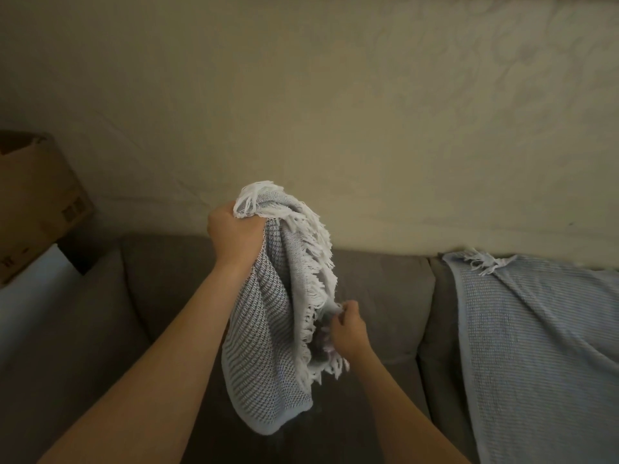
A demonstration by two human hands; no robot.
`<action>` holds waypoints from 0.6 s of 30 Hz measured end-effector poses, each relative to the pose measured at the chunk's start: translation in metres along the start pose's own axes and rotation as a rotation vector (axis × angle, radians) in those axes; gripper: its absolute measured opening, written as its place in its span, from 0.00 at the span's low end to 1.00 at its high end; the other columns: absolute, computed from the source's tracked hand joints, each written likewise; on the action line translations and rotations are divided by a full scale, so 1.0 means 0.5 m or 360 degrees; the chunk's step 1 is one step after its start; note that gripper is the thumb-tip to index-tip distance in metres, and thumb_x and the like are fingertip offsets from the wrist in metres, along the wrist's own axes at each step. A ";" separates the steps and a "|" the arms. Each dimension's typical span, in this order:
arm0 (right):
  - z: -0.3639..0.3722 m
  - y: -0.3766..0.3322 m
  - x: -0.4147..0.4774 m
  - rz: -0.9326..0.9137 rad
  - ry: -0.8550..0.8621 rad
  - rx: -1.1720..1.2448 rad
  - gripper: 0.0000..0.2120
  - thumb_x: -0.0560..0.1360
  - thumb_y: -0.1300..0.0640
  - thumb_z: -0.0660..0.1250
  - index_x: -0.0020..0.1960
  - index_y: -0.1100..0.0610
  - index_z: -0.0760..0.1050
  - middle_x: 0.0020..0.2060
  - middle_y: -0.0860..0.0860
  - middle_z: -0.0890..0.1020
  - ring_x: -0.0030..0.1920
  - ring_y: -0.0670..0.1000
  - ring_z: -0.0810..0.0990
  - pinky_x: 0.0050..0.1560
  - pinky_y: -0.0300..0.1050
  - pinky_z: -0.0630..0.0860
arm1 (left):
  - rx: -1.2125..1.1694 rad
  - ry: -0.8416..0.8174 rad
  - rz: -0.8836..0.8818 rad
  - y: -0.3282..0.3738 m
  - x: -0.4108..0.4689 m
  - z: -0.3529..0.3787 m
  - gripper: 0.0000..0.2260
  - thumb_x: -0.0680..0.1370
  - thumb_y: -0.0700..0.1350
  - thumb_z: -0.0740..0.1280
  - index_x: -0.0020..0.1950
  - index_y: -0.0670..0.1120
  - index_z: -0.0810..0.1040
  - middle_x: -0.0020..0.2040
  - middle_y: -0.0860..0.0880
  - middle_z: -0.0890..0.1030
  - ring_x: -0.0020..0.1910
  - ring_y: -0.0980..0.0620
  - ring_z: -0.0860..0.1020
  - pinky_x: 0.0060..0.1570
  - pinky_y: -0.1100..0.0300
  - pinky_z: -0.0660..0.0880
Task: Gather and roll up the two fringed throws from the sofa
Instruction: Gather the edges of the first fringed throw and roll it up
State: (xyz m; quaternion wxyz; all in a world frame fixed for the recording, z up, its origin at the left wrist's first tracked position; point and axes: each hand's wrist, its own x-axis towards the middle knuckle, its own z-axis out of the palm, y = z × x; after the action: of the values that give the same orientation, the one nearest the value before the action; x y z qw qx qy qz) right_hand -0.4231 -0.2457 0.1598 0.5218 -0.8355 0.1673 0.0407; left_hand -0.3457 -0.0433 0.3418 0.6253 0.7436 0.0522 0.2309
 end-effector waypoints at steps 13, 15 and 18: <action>-0.004 -0.024 -0.031 -0.0508 0.0208 -0.1253 0.09 0.78 0.61 0.61 0.58 0.56 0.74 0.50 0.54 0.82 0.46 0.60 0.82 0.44 0.52 0.78 | -0.0010 0.0043 0.0004 0.015 -0.008 -0.023 0.15 0.75 0.39 0.73 0.31 0.46 0.73 0.28 0.49 0.71 0.31 0.52 0.66 0.33 0.56 0.63; -0.003 -0.009 -0.040 -0.0488 -0.0054 -0.1148 0.15 0.77 0.62 0.64 0.63 0.56 0.73 0.53 0.56 0.83 0.49 0.60 0.83 0.47 0.53 0.79 | -0.0026 0.0064 0.0015 0.019 -0.008 -0.027 0.12 0.75 0.39 0.73 0.33 0.43 0.75 0.29 0.47 0.72 0.32 0.52 0.67 0.33 0.56 0.63; -0.019 -0.020 -0.065 -0.0207 -0.0817 -0.0995 0.13 0.75 0.60 0.67 0.59 0.60 0.77 0.51 0.56 0.83 0.49 0.57 0.83 0.44 0.48 0.79 | -0.0045 0.0072 0.0014 0.023 -0.007 -0.027 0.11 0.74 0.40 0.73 0.33 0.42 0.76 0.30 0.49 0.72 0.32 0.53 0.67 0.33 0.56 0.64</action>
State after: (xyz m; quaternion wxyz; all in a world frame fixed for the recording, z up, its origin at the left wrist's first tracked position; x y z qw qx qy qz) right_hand -0.4514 -0.2426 0.1807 0.2690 -0.9254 -0.0421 0.2638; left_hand -0.3569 -0.0349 0.3534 0.6336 0.7294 0.0598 0.2510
